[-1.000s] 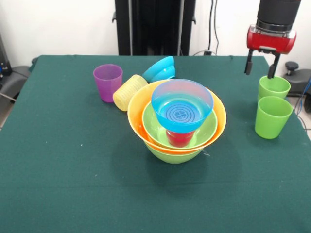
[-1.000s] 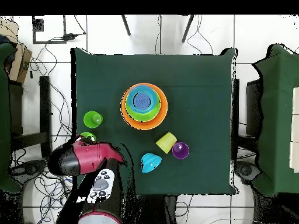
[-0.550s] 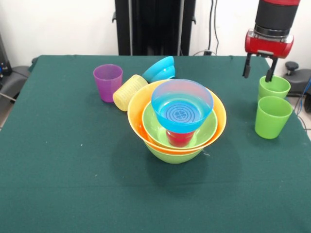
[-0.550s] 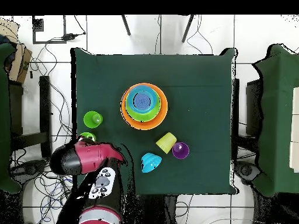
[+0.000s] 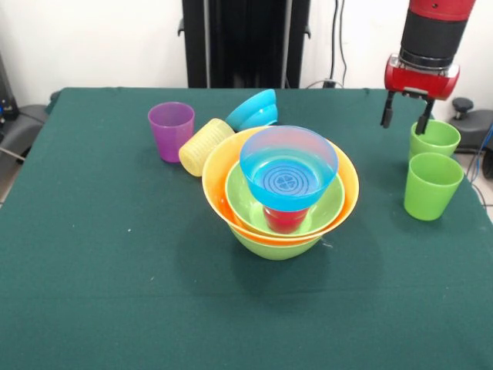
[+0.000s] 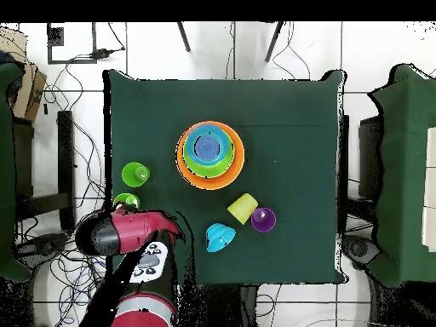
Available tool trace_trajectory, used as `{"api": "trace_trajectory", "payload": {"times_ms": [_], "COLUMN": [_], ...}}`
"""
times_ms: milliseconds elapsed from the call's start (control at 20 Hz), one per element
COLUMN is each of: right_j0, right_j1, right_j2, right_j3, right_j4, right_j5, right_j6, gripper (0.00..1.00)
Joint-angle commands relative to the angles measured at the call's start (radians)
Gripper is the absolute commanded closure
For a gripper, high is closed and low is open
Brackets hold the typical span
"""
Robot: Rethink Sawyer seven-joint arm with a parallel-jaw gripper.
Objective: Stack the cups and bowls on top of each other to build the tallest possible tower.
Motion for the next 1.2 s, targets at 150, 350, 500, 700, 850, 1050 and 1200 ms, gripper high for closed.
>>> {"api": "trace_trajectory", "payload": {"times_ms": [150,350,500,700,850,1050,1200], "right_j0": [0.019,0.015,0.011,0.031,0.035,0.032,0.038], "right_j1": [0.033,0.031,0.01,-0.029,-0.073,-0.037,-0.014], "right_j2": [0.049,0.051,0.049,0.019,0.015,0.032,0.04], "right_j3": [-0.054,-0.04,-0.023,-0.021,-0.004,-0.02,-0.013], "right_j4": [0.037,0.035,0.032,0.034,0.036,0.046,0.053], "right_j5": [-0.044,-0.059,-0.055,0.003,0.047,0.017,-0.019], "right_j6": [0.139,0.141,0.142,0.14,0.135,0.141,0.153], "gripper": [0.0,0.0,0.0,0.0,0.0,0.0,0.0]}}
